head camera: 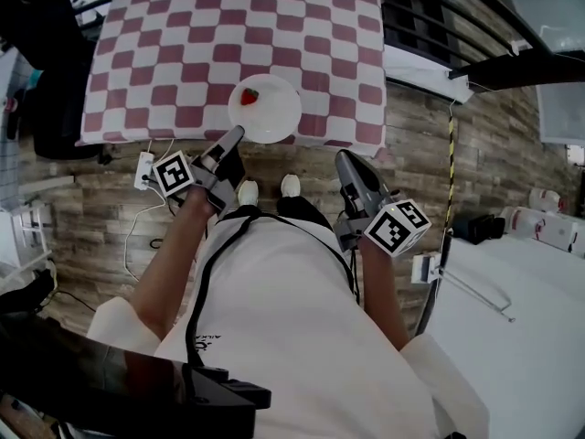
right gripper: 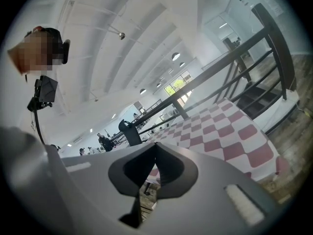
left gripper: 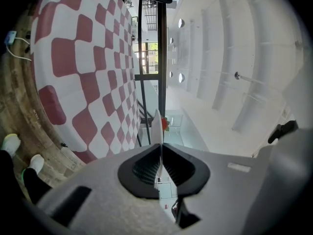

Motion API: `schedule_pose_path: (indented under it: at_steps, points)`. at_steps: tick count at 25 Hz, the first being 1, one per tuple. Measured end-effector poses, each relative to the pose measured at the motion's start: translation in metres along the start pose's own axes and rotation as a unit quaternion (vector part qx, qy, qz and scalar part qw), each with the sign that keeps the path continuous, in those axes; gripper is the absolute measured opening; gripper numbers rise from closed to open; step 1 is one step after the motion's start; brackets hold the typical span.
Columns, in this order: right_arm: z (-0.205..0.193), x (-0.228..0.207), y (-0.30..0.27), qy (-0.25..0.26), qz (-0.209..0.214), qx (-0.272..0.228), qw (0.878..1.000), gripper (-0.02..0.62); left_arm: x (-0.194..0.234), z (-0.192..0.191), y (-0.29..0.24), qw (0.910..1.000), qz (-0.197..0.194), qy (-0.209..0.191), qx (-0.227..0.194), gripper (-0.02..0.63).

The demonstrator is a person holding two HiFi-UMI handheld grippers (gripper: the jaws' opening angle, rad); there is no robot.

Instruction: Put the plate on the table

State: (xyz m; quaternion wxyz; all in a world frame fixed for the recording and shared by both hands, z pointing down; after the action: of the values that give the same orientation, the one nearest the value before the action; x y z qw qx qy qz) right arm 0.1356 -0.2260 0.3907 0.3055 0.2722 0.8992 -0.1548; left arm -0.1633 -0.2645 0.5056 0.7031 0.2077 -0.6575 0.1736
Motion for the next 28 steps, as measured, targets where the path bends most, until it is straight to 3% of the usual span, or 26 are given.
schedule_pose_path:
  at_steps: [16, 28]
  points:
    - [0.002, -0.034, -0.019, 0.01, 0.013, 0.074, 0.997, 0.009, 0.06, -0.003, -0.022, 0.9994, 0.007, -0.001, -0.033, 0.021]
    - [-0.02, -0.053, -0.026, 0.007, 0.003, 0.116, 0.993, 0.009, 0.114, 0.001, -0.037, 0.9995, 0.015, -0.001, -0.028, 0.02]
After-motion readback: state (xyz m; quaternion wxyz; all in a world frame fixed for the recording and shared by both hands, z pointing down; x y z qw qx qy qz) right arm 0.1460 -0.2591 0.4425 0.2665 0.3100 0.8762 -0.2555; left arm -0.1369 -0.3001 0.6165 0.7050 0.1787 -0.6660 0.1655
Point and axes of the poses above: the fingertips, and each gripper's own axes: y backward along the fingers, x to its left, z out of its top, the point moved 9 cm from there along y, backward along the fingers, and after that the axes turned 11 degrees about -x, right-handed, at the moved point
